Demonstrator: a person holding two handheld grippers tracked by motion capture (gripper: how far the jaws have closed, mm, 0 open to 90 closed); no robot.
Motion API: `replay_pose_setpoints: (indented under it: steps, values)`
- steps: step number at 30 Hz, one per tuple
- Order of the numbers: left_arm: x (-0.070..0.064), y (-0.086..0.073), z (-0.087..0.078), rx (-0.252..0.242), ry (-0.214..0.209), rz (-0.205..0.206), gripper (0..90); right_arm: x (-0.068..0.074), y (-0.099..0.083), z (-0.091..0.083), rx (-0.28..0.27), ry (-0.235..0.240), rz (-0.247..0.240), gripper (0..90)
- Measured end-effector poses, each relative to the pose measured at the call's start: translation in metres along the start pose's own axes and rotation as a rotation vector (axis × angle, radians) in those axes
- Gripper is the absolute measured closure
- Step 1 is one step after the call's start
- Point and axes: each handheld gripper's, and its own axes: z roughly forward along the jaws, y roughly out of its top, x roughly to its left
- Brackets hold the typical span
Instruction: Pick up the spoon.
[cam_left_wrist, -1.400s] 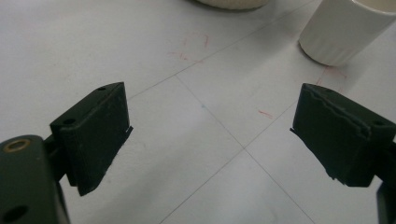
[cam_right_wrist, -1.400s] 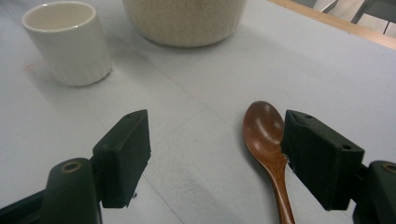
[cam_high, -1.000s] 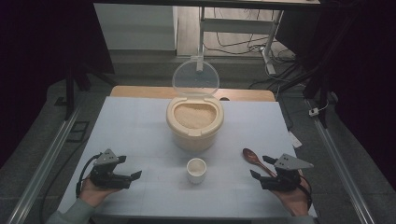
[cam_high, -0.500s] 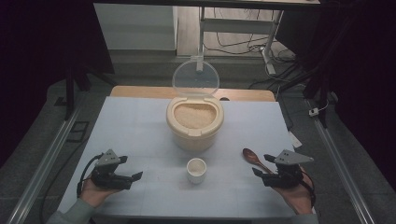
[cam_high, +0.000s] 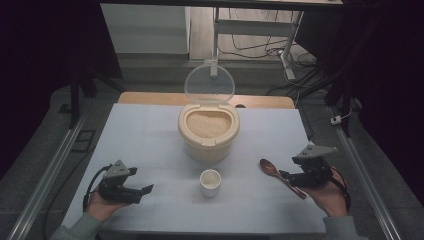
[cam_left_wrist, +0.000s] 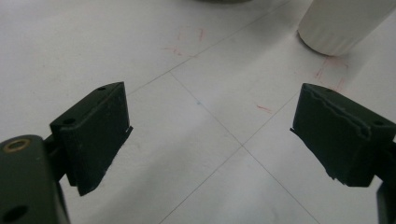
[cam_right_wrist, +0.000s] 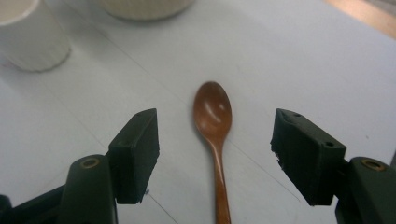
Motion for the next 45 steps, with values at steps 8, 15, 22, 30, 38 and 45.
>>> replay_pose_setpoints:
  steps: [8,15,22,30,38,45]
  values:
    - [0.0,0.0,0.002,0.012,-0.004,-0.001,10.9,-0.018,0.005,0.016,0.152,0.026,-0.004,32.5]
    - [0.0,-0.001,0.002,0.016,-0.006,0.001,10.9,-0.028,-0.005,0.026,0.273,0.042,0.002,33.4]
    - [0.0,-0.001,0.003,0.022,-0.006,0.006,10.9,-0.031,-0.02,0.037,0.356,0.047,0.005,34.6]
    - [-0.001,-0.001,0.004,0.024,-0.006,0.007,10.9,-0.031,-0.032,0.046,0.401,0.064,0.008,38.8]
    - [0.0,-0.001,0.004,0.027,-0.005,0.007,10.9,-0.029,-0.038,0.054,0.426,0.077,-0.008,43.9]
    - [0.0,-0.001,0.004,0.029,-0.006,0.008,10.8,-0.028,-0.04,0.058,0.43,0.087,-0.02,53.1]
